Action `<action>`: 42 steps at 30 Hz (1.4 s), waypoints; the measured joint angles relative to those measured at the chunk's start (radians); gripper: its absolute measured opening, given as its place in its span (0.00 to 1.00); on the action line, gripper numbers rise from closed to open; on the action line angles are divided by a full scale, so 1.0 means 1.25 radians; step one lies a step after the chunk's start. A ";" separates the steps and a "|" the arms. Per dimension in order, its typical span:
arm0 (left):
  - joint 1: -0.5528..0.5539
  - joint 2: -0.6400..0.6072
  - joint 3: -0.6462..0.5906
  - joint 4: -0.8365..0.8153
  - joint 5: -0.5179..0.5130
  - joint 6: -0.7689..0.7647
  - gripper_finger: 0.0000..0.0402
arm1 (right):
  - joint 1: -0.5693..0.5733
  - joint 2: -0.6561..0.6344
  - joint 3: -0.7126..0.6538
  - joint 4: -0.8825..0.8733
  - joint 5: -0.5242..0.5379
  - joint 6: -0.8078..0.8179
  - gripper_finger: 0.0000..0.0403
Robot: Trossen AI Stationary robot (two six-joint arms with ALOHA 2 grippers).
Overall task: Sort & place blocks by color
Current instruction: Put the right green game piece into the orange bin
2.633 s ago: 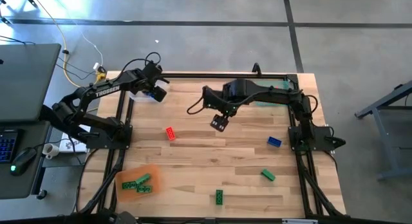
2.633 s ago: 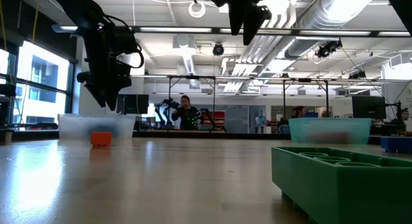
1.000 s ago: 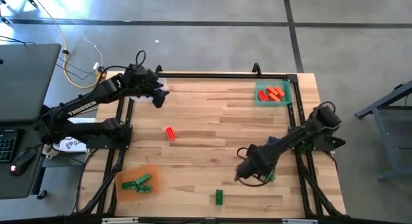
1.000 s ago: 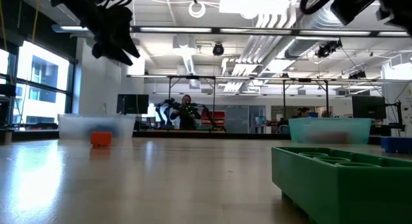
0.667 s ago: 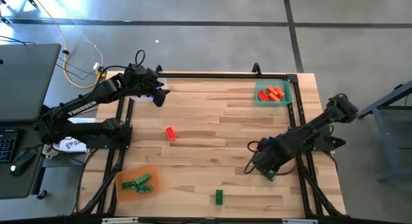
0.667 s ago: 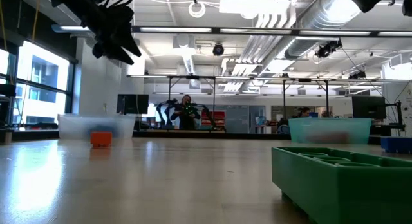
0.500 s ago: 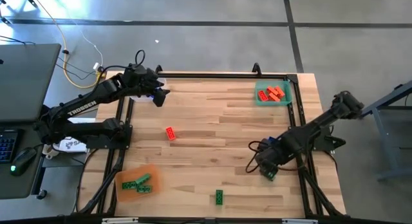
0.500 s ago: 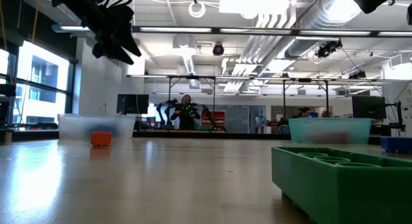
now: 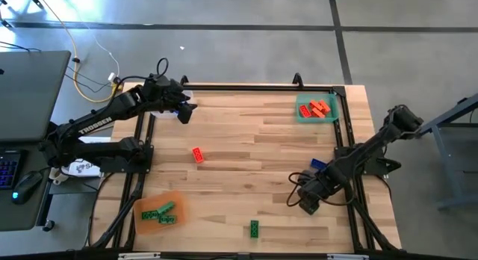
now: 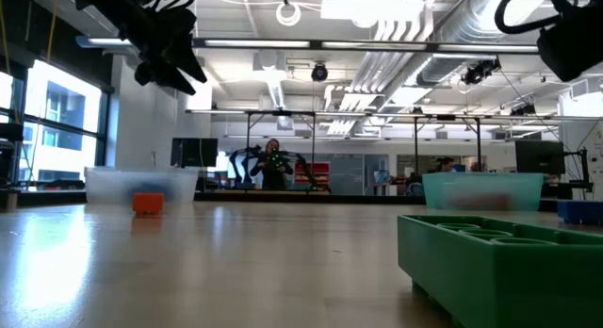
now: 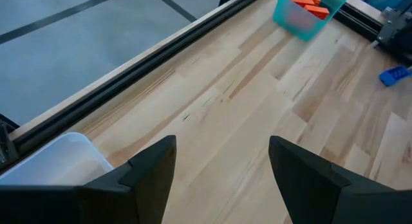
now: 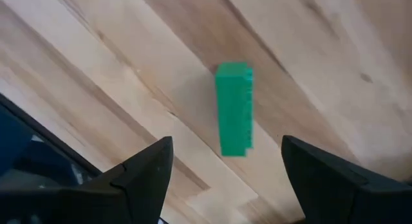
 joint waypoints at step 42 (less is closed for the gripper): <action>0.000 0.000 0.000 0.048 0.003 -0.027 0.59 | 0.013 0.139 -0.110 0.193 -0.086 0.028 0.16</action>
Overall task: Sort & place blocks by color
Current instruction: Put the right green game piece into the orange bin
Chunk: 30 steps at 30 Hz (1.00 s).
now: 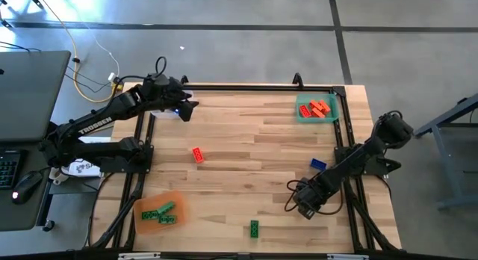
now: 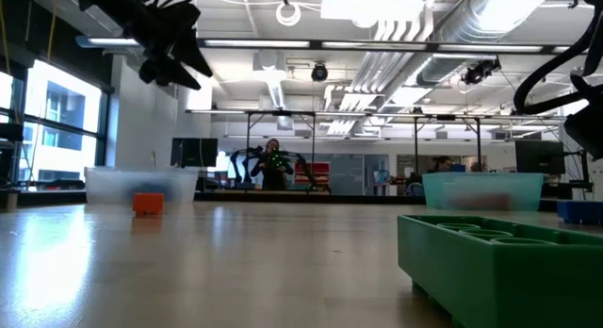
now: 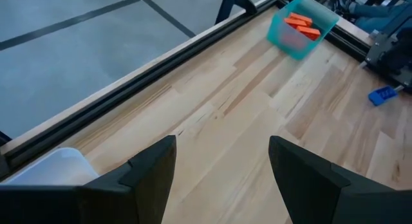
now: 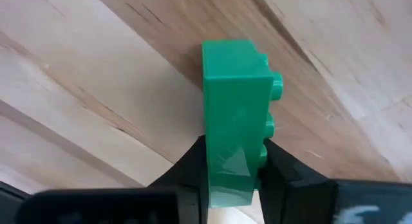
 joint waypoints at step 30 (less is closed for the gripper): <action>-0.110 0.000 0.000 0.166 0.242 -0.001 0.59 | -0.414 0.002 0.412 0.011 0.214 -0.559 0.16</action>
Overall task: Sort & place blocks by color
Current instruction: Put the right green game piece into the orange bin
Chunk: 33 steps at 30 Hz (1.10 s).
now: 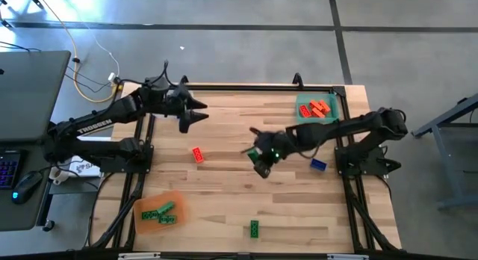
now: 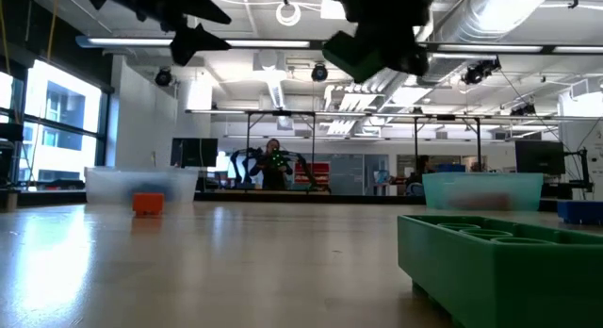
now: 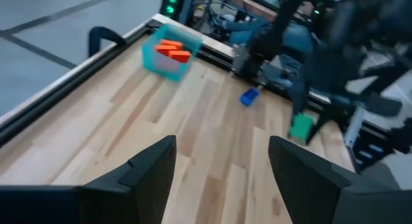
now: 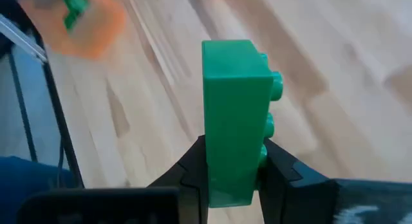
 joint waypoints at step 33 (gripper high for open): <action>-0.172 0.160 0.000 0.436 -0.024 -0.125 0.59 | -0.214 -0.001 0.284 0.012 -0.111 -0.508 0.16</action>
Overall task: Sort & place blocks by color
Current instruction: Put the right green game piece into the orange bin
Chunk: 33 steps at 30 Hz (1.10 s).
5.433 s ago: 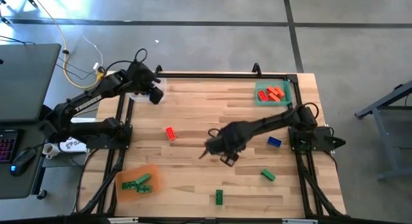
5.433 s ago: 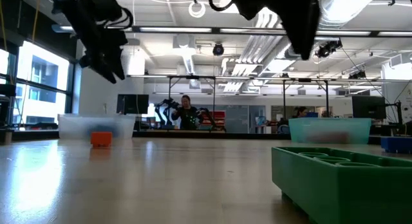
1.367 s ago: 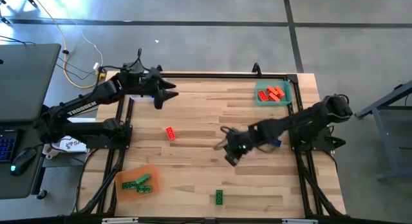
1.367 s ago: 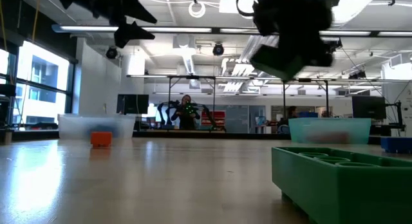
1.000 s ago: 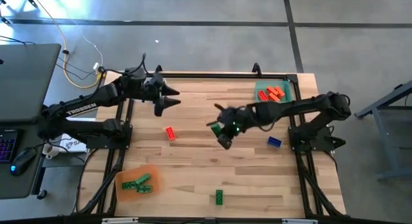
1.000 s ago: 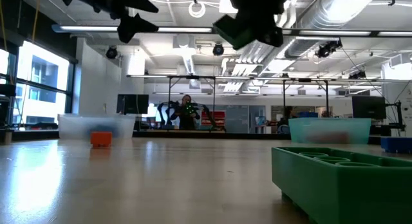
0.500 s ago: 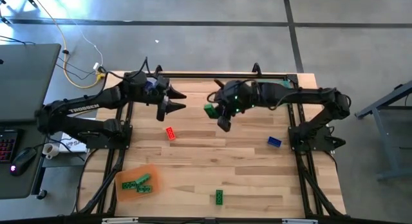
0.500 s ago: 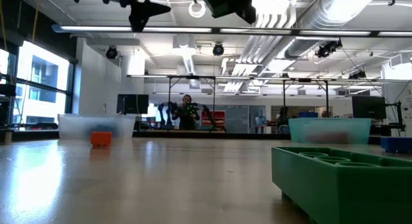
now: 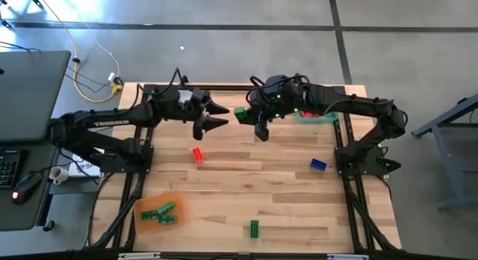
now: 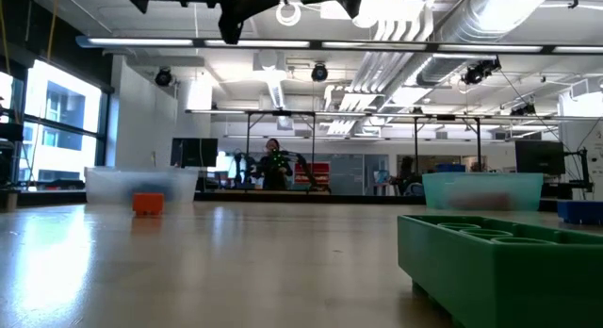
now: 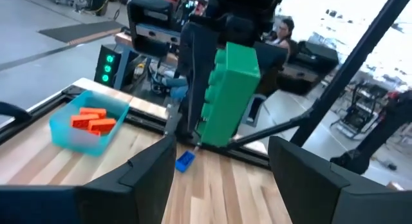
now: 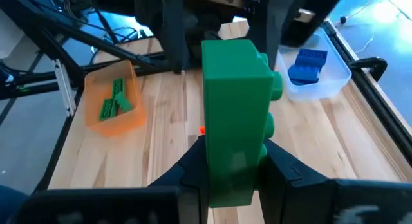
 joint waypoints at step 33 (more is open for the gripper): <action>0.000 0.101 -0.001 0.213 -0.066 0.035 0.59 | -0.033 -0.005 -0.003 0.034 -0.019 0.016 0.16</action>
